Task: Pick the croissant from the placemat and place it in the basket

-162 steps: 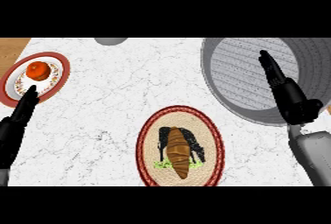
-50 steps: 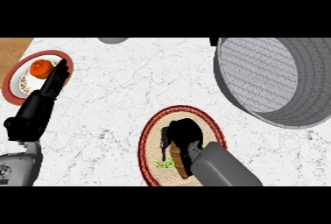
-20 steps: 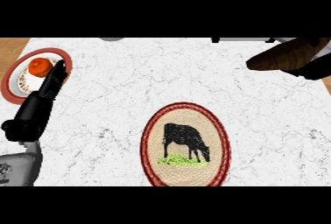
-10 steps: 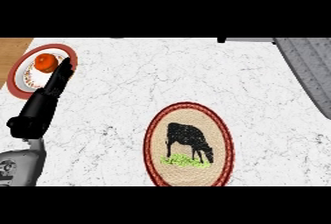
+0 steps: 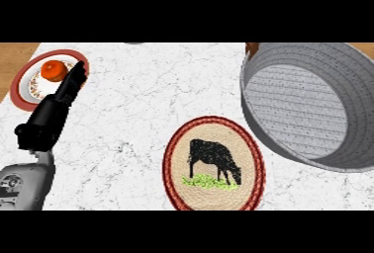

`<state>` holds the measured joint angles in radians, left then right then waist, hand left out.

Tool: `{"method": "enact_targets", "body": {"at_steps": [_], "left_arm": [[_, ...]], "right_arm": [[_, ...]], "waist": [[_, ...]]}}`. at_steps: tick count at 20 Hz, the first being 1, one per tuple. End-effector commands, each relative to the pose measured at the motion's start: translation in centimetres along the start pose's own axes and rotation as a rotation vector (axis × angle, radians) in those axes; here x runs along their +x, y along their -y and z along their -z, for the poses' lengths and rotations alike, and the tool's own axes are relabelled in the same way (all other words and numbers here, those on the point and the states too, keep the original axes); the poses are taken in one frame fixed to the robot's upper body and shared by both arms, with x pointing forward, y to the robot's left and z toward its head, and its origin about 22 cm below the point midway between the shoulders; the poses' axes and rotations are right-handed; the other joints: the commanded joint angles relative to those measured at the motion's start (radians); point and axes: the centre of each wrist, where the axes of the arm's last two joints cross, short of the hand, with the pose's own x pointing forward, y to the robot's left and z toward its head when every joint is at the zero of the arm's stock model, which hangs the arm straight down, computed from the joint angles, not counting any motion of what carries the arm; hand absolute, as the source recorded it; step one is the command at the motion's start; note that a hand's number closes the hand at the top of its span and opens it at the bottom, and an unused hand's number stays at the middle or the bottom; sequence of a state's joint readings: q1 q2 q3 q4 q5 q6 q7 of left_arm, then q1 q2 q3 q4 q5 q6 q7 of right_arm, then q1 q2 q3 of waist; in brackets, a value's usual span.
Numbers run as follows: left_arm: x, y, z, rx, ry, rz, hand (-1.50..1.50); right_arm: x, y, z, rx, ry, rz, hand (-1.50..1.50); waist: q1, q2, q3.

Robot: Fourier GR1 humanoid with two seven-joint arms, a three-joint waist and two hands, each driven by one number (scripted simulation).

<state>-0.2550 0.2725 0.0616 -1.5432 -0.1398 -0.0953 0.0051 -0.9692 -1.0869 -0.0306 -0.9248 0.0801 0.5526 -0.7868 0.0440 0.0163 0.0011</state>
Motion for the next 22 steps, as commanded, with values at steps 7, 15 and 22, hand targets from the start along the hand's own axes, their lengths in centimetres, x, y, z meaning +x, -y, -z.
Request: {"method": "enact_targets", "body": {"at_steps": [7, 15, 22], "left_arm": [[-0.7, -0.6, -0.9, 0.011, -0.015, -0.015, 0.00], [0.1, -1.0, -0.7, 0.020, -0.010, 0.014, 0.00], [0.0, -0.1, -0.3, -0.003, -0.026, 0.002, 0.00]], "right_arm": [[0.3, -3.4, 3.6, 0.316, 0.087, 0.118, 1.50], [0.4, -5.0, 4.9, 0.430, -0.003, -0.075, 1.50], [-1.2, -6.7, 4.2, 0.417, 0.025, -0.327, 1.50]], "waist": [[-0.011, -0.010, -0.002], [-0.017, -0.011, -0.001], [-0.026, -0.011, -0.001]]}}
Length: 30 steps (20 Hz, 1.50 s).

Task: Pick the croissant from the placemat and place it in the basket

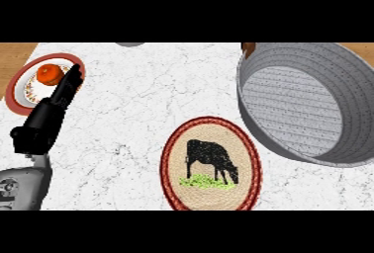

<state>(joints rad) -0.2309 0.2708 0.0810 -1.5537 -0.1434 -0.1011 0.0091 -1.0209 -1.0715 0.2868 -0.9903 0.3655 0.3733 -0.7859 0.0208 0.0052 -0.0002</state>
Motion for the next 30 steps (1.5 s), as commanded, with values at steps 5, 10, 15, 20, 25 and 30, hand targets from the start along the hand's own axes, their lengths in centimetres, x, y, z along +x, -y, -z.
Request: {"method": "enact_targets", "body": {"at_steps": [5, 10, 15, 20, 25, 30], "left_arm": [[0.2, -0.6, 0.2, 0.003, 0.016, 0.015, 0.00], [-1.0, 0.0, -0.9, -0.002, -0.002, 0.015, 0.00], [-0.5, -0.1, -0.9, 0.002, -0.013, 0.008, 0.00], [-0.4, -1.1, -0.7, 0.006, 0.003, 0.000, 0.00], [-0.7, -0.1, -0.3, -0.013, 0.015, 0.015, 0.00], [0.5, 0.9, 0.5, -0.021, 0.042, -0.010, 0.00]], "right_arm": [[-1.1, 0.3, -0.1, 0.165, 0.086, -0.025, -1.50], [-1.0, -0.8, 1.5, 0.202, 0.124, 0.075, -1.50], [-1.6, -3.0, 1.8, 0.064, 0.185, 0.282, -1.50], [-3.6, -2.3, 0.0, -0.138, 0.112, 0.569, -1.50], [-4.8, 0.6, -0.9, -0.275, -0.011, 0.736, -1.50], [-5.9, 3.0, -4.8, -0.434, -0.130, 0.807, -1.50]], "waist": [[0.003, 0.001, -0.001], [0.005, 0.000, -0.001], [-0.008, -0.006, 0.000], [0.001, -0.001, 0.000], [0.017, 0.009, -0.001], [0.049, 0.024, 0.002]]}}
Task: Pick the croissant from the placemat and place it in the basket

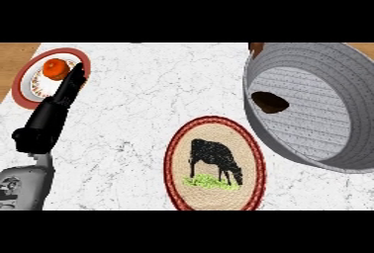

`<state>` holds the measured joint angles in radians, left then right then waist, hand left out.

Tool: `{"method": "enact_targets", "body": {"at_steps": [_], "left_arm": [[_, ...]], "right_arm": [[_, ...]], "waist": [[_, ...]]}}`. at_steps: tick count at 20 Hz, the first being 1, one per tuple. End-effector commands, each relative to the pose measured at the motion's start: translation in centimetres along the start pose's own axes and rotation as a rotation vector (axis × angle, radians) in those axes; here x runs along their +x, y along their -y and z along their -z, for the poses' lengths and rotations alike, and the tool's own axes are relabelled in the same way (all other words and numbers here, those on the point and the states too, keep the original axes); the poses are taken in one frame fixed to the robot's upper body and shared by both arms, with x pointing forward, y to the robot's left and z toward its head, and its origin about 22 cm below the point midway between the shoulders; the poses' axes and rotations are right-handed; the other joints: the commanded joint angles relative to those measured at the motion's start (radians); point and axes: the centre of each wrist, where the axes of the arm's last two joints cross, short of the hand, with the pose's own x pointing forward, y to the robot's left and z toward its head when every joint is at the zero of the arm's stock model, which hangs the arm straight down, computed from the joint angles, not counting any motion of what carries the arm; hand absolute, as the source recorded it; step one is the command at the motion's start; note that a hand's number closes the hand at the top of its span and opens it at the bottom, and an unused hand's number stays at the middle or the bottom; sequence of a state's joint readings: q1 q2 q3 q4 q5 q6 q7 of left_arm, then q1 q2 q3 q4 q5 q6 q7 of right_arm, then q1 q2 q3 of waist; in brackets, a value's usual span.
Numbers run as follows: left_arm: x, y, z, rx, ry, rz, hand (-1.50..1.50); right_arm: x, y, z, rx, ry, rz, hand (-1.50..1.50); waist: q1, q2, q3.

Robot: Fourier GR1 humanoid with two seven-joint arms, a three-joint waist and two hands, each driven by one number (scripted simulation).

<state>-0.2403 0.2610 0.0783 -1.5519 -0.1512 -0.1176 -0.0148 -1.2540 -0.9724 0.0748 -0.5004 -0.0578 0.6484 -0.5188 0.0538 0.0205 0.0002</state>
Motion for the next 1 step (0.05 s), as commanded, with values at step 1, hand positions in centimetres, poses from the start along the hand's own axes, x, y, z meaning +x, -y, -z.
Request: {"method": "enact_targets", "body": {"at_steps": [1], "left_arm": [[0.19, -0.25, -0.36, -0.025, 0.032, -0.006, 0.00]], "right_arm": [[-1.07, 2.37, -3.06, -0.071, 0.007, 0.129, -1.50]], "waist": [[0.033, 0.014, 0.003]]}}
